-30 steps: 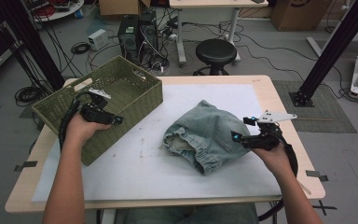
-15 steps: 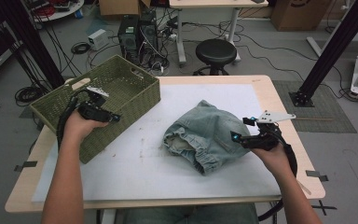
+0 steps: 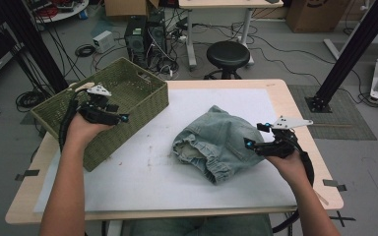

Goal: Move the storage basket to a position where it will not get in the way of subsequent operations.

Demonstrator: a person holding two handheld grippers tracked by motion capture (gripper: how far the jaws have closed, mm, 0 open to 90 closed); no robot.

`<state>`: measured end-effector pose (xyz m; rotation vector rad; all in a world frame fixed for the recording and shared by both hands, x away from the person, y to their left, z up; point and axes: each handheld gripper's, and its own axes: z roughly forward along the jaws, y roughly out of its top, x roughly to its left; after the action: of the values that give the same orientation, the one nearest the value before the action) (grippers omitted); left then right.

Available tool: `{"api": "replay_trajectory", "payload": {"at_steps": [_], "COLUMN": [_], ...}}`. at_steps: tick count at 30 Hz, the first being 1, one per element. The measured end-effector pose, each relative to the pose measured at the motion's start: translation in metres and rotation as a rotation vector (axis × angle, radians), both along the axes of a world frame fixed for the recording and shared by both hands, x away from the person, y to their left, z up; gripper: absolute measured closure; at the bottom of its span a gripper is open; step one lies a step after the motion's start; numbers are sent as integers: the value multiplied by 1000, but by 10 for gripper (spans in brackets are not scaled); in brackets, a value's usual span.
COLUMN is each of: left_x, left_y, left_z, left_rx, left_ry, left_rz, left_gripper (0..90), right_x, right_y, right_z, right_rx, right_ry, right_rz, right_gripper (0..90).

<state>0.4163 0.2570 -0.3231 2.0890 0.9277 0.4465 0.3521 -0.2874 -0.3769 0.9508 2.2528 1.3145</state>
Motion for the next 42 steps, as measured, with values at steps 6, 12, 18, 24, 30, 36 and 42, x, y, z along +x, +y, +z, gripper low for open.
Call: {"api": "replay_trajectory", "payload": {"at_steps": [6,12,18,24,30,36,42], "left_x": [-19,-39,-56,-59,-61,-54,-48], "left_y": [-29,-54,-74,-89,-95,-97,-99], "left_z": [13,18,14,6,4,-11,-18], "left_rx": [-90,-155,-231,-239,-270,-277,-298], "left_ry": [-99,-153,-179,-163,-167,-125,-106], "left_rz": [-82,-149,-217,-254,-277,-295,-289], "left_gripper": [300,291,288,279,265,246,185], "right_x": [-2,-5,-4,-4,-1,-1,0], "right_y": [-3,-7,-15,-16,-13,-12,-16], "right_z": [6,14,17,18,15,14,14], "right_rx": [16,38,56,58,56,51,67], "right_ry": [-12,-38,-47,-50,-33,-35,-32], "right_rz": [-6,-1,-8,-14,-16,-16,-22], "right_gripper": [203,203,203,203,203,203,203]}}
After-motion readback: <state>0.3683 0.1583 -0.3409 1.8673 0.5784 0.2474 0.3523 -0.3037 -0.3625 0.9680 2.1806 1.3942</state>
